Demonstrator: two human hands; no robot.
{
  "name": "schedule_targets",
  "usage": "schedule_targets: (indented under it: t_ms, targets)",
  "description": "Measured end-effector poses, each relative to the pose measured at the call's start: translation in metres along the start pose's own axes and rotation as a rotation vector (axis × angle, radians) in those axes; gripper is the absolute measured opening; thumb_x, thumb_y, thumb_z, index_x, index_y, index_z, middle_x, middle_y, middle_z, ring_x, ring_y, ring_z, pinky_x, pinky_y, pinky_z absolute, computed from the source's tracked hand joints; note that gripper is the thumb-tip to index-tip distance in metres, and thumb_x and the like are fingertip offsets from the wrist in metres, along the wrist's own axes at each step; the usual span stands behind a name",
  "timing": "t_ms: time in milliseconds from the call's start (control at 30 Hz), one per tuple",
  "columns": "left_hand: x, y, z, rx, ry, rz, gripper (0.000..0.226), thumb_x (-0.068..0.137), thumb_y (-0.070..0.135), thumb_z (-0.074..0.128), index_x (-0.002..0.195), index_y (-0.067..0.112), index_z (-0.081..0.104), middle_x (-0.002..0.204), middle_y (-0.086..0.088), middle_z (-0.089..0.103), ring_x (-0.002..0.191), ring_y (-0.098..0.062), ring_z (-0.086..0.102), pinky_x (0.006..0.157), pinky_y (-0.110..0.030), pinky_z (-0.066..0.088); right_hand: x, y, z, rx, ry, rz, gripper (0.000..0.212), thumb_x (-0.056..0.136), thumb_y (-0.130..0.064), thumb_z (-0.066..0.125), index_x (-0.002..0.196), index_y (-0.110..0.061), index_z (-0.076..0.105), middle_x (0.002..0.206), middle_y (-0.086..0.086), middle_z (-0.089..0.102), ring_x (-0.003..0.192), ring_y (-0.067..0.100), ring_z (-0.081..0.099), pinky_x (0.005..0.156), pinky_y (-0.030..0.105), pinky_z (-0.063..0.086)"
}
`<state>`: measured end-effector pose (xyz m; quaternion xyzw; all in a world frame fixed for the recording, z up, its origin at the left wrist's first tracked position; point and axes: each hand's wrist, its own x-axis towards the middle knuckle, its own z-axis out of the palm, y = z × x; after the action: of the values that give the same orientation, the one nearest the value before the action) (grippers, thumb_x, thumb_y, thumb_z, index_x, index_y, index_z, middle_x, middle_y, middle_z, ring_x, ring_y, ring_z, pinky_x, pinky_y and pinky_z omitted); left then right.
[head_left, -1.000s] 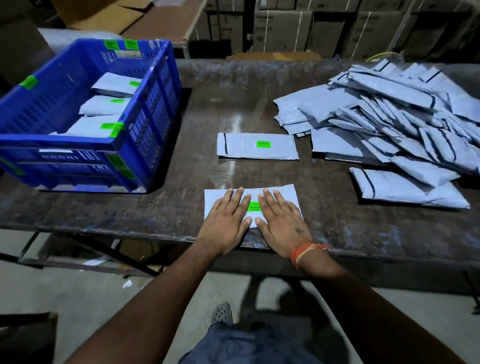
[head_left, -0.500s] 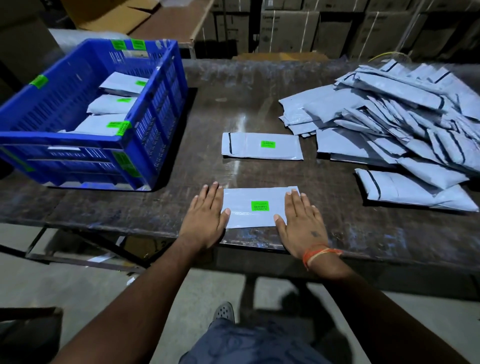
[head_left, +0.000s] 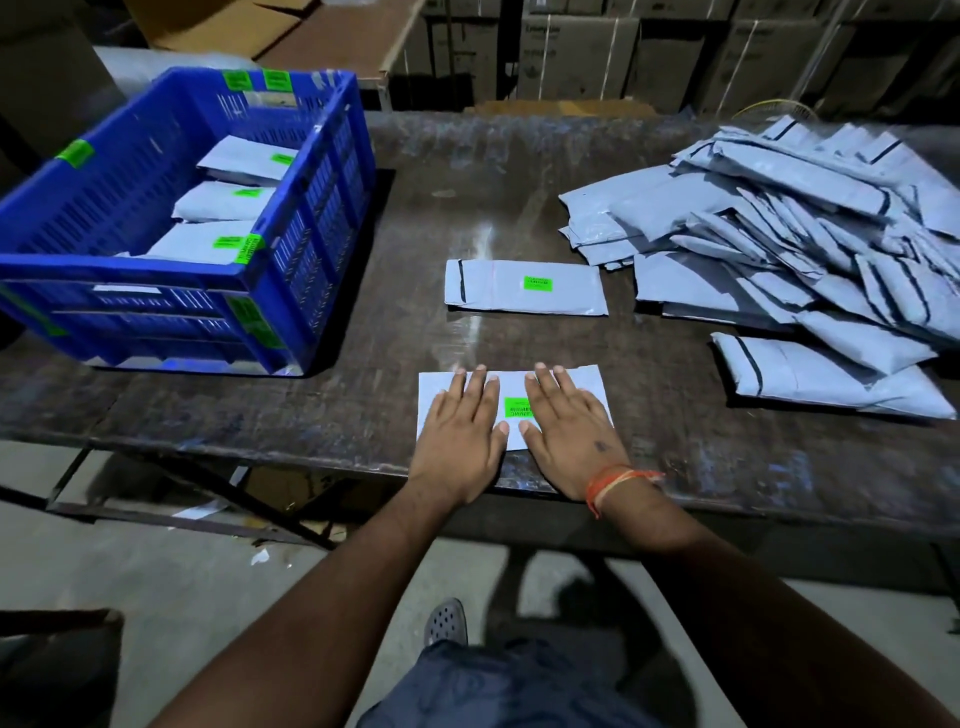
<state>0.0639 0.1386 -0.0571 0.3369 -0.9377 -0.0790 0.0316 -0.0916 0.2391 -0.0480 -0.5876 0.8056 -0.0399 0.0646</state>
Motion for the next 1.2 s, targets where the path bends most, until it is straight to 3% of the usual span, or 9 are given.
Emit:
schedule_targets:
  t_ms: [300, 367, 467, 633, 767, 867, 1033, 1133, 1200]
  targets:
    - [-0.007, -0.023, -0.008, 0.029, -0.039, -0.177, 0.062, 0.101, 0.053, 0.014, 0.16, 0.033, 0.013, 0.169, -0.006, -0.001, 0.155, -0.03, -0.001, 0.122, -0.054, 0.008, -0.01, 0.019, 0.0, 0.053, 0.014, 0.202, 0.07, 0.098, -0.058, 0.013, 0.159, -0.025, 0.011, 0.167, 0.004, 0.003, 0.154, 0.026, 0.002, 0.122, 0.043, 0.015]
    - [-0.011, -0.02, -0.011, -0.012, 0.004, -0.312, 0.057, 0.103, 0.05, 0.029, 0.157, 0.031, 0.024, 0.165, -0.017, 0.009, 0.152, -0.036, 0.01, 0.12, -0.055, 0.016, -0.011, 0.019, -0.005, 0.102, 0.029, 0.326, 0.067, 0.101, -0.055, 0.031, 0.159, -0.024, 0.016, 0.166, 0.014, 0.003, 0.152, 0.033, 0.008, 0.12, 0.043, 0.018]
    - [-0.016, -0.005, -0.022, -0.106, 0.145, -0.511, 0.048, 0.095, 0.045, 0.054, 0.137, 0.021, 0.049, 0.146, -0.019, 0.034, 0.131, -0.038, 0.037, 0.105, -0.05, 0.041, -0.007, 0.013, -0.016, 0.169, 0.093, 0.431, 0.064, 0.094, -0.044, 0.054, 0.152, -0.026, 0.035, 0.152, 0.021, 0.025, 0.133, 0.041, 0.03, 0.11, 0.043, 0.032]
    - [-0.009, 0.004, -0.038, -0.448, 0.165, -0.707, 0.04, 0.088, 0.021, 0.074, 0.126, 0.027, 0.061, 0.134, -0.011, 0.034, 0.113, -0.031, 0.047, 0.098, -0.037, 0.046, 0.007, 0.022, -0.018, 0.607, 0.115, 0.484, 0.055, 0.076, -0.023, 0.076, 0.129, -0.025, 0.063, 0.124, 0.016, 0.055, 0.116, 0.029, 0.051, 0.102, 0.024, 0.039]
    - [-0.004, -0.003, -0.044, -0.528, 0.127, -0.767, 0.03, 0.09, 0.015, 0.073, 0.115, 0.029, 0.065, 0.131, -0.005, 0.034, 0.087, -0.019, 0.052, 0.085, -0.024, 0.043, 0.002, 0.03, -0.022, 1.014, 0.188, 0.447, 0.043, 0.071, 0.003, 0.078, 0.11, -0.015, 0.074, 0.115, 0.004, 0.069, 0.109, 0.017, 0.064, 0.091, 0.025, 0.05]
    - [-0.002, -0.006, -0.043, -0.429, 0.15, -0.755, 0.02, 0.091, 0.02, 0.072, 0.101, 0.037, 0.067, 0.126, -0.004, 0.052, 0.098, -0.023, 0.058, 0.078, -0.025, 0.041, 0.0, 0.032, -0.022, 1.157, 0.215, 0.419, 0.034, 0.075, 0.004, 0.075, 0.101, -0.018, 0.076, 0.112, 0.003, 0.072, 0.09, 0.016, 0.069, 0.081, 0.03, 0.056]
    - [-0.001, -0.009, -0.034, -0.405, 0.177, -0.706, 0.02, 0.093, 0.022, 0.068, 0.092, 0.041, 0.063, 0.115, 0.006, 0.065, 0.114, -0.021, 0.049, 0.08, -0.025, 0.038, -0.005, 0.034, -0.03, 1.191, 0.267, 0.284, 0.023, 0.084, 0.002, 0.07, 0.098, -0.015, 0.077, 0.106, -0.004, 0.073, 0.098, 0.006, 0.066, 0.076, 0.006, 0.046]
    - [-0.001, -0.007, -0.031, -0.491, 0.225, -0.657, 0.012, 0.088, 0.032, 0.067, 0.092, 0.042, 0.063, 0.125, 0.002, 0.059, 0.121, -0.022, 0.047, 0.087, -0.023, 0.029, -0.008, 0.041, -0.029, 1.322, 0.238, 0.277, 0.022, 0.09, 0.0, 0.064, 0.096, -0.017, 0.078, 0.108, 0.0, 0.072, 0.066, 0.009, 0.058, 0.054, 0.02, 0.05]
    - [0.001, -0.008, -0.027, -0.6, 0.266, -0.599, 0.015, 0.078, 0.046, 0.062, 0.093, 0.044, 0.065, 0.125, 0.002, 0.06, 0.12, -0.022, 0.05, 0.092, -0.026, 0.033, -0.01, 0.046, -0.03, 1.387, 0.252, 0.294, 0.023, 0.092, -0.001, 0.063, 0.095, -0.018, 0.078, 0.112, -0.001, 0.071, 0.058, 0.007, 0.052, 0.051, 0.027, 0.049]
